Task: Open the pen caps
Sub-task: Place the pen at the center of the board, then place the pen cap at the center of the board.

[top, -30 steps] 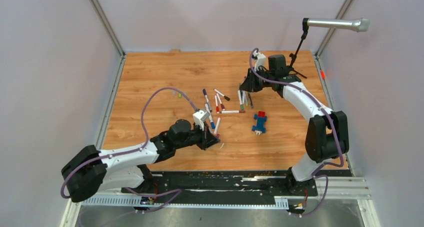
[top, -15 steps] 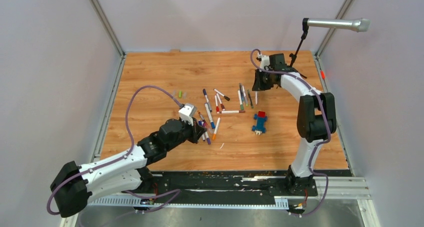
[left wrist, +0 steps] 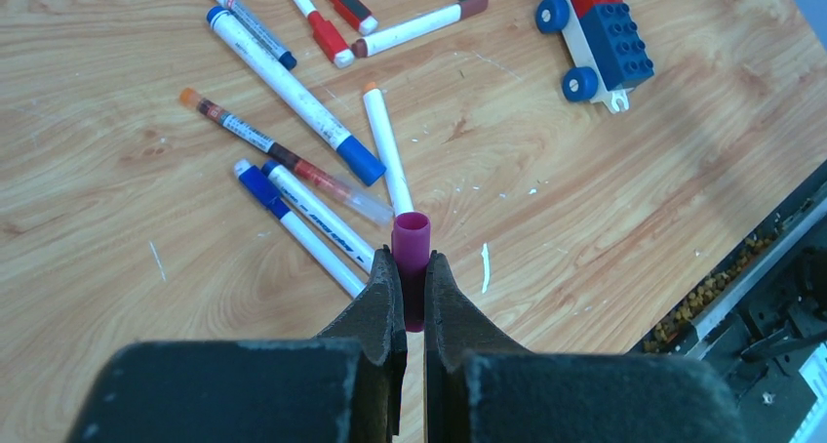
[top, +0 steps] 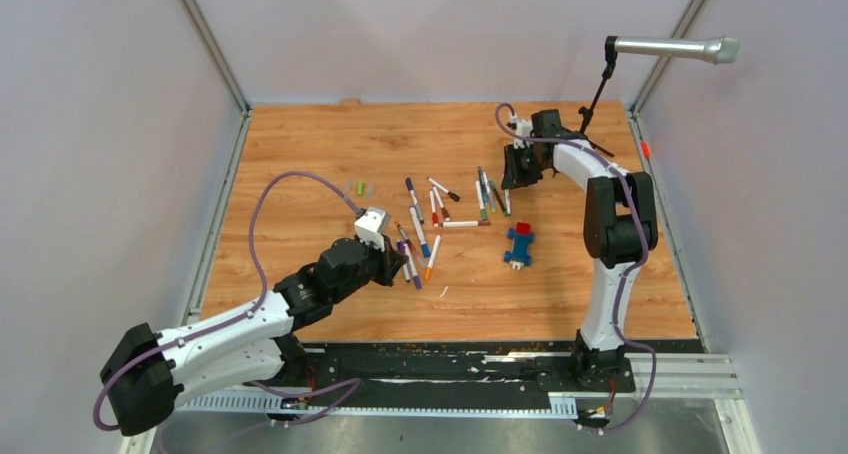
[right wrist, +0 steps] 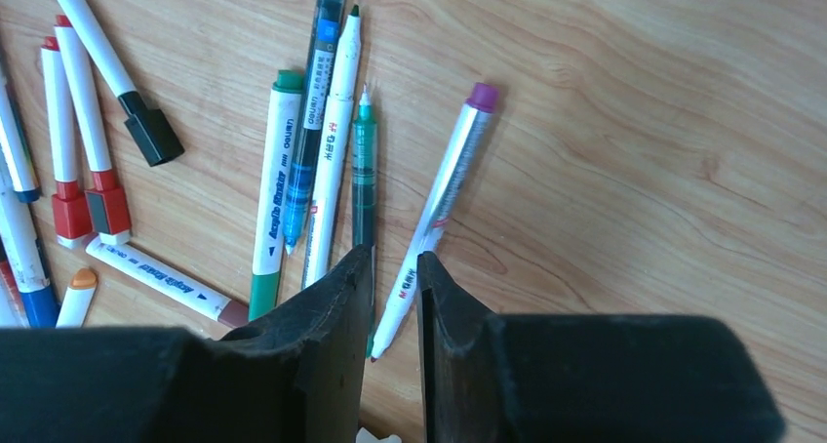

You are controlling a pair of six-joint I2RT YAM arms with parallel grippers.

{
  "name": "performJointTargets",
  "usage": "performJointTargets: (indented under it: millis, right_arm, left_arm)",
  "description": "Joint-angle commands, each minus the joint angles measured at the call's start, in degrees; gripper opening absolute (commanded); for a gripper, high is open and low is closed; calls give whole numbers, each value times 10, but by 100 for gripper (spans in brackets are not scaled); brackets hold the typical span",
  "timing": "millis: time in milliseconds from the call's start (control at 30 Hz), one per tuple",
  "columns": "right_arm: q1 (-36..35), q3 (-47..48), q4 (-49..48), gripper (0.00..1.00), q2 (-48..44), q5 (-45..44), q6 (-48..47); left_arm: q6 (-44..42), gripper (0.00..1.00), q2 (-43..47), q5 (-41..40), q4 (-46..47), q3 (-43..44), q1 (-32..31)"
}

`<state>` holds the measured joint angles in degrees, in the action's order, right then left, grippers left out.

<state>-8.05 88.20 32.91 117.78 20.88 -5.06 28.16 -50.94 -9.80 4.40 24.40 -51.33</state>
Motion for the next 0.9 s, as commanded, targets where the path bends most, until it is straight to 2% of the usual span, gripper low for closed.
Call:
performJointTargets:
  millis: [0,267,467,633,867]
  right_arm:
    - [3,32,16,25,16,11,-3]
    - [7,34,22,28,4,26,-8]
    - [8,17,27,30,-43,81,-32]
    - [8,-30,23,31,-109,156,-74]
    - [8,-141,-19,34,-217,218,-118]
  left_arm:
    - [-8,0,8,-14,4,9,2]
    - [-9,0,3,-19,3,19,7]
    - [-6,0,-25,1,-4,50,48]
    - [5,0,-89,39,-33,99,111]
    - [-13,0,-212,45,-136,200,175]
